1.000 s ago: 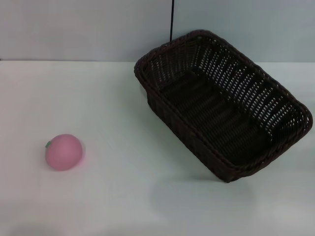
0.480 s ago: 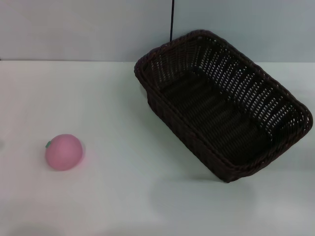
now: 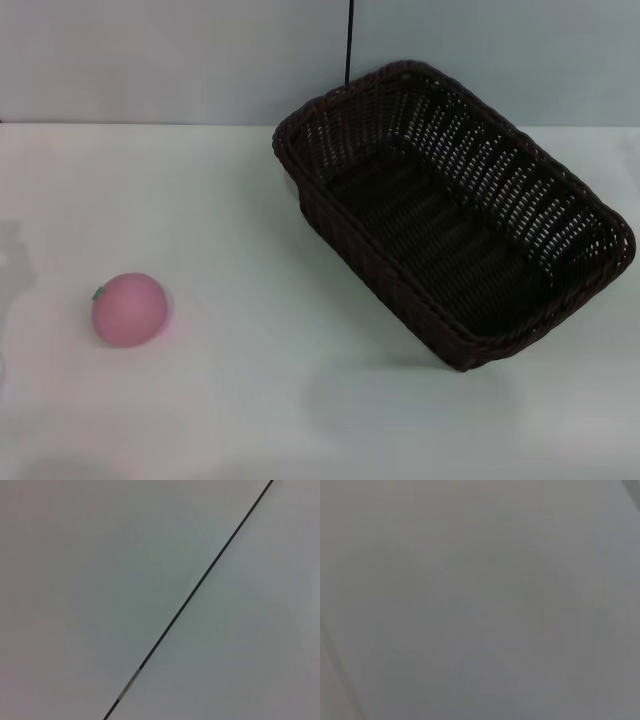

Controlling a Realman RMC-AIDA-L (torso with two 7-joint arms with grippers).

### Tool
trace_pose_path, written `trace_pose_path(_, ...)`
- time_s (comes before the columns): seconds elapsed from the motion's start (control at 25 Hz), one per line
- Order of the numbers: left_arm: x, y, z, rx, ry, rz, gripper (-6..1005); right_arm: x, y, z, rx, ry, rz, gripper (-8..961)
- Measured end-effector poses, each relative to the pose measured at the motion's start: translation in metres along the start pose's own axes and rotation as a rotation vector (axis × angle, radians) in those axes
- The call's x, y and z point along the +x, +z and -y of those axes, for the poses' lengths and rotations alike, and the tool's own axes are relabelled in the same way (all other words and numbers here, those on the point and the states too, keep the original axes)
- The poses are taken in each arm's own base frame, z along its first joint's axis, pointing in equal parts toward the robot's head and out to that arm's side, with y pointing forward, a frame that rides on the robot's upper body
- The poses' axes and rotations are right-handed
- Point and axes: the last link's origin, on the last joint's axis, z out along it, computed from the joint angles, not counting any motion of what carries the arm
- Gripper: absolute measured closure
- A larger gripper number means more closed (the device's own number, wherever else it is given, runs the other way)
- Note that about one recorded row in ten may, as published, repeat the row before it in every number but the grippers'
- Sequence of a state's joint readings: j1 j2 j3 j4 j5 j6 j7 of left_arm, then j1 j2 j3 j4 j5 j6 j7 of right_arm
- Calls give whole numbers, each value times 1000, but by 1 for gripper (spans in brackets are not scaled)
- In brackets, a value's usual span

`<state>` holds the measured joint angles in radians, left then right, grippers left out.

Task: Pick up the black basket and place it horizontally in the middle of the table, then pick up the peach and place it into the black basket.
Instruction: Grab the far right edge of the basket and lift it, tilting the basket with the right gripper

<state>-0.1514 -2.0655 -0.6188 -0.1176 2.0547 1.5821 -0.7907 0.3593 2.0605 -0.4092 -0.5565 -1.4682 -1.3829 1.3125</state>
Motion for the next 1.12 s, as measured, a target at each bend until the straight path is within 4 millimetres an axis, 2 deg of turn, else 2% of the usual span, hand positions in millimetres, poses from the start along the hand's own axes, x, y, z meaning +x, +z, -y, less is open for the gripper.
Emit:
trace_pose_path(0.2,-6,6,-3,-4,-8,21,791,-27,12,-5,-107,-55,-231,638)
trace_pose_path(0.36,-9,9,-3,3,-14,37,704,-47,26,-11,-161,-93,-383,503)
trace_pose_path(0.56,-12,11,-3,2,-22,54,595,-61,48,-24,-250,-157,-635,366)
trace_pose_path(0.8,-16,13,-1,24,-58,83,449,-73,74,-37,-281,-196,-809,185)
trace_pose_path(0.84,-17,13,0,26,-69,86,424,-73,81,-41,-279,-213,-872,185)
trace_pose_path(1.0,-17,13,0,28,-73,90,424,-68,91,-47,-261,-253,-1005,187)
trace_pose_path(1.04,-18,12,0,30,-71,92,424,-62,95,-48,-236,-287,-1091,187)
trace_pose_path(1.12,-18,11,1,34,-71,96,424,-60,97,-49,-233,-298,-1117,188)
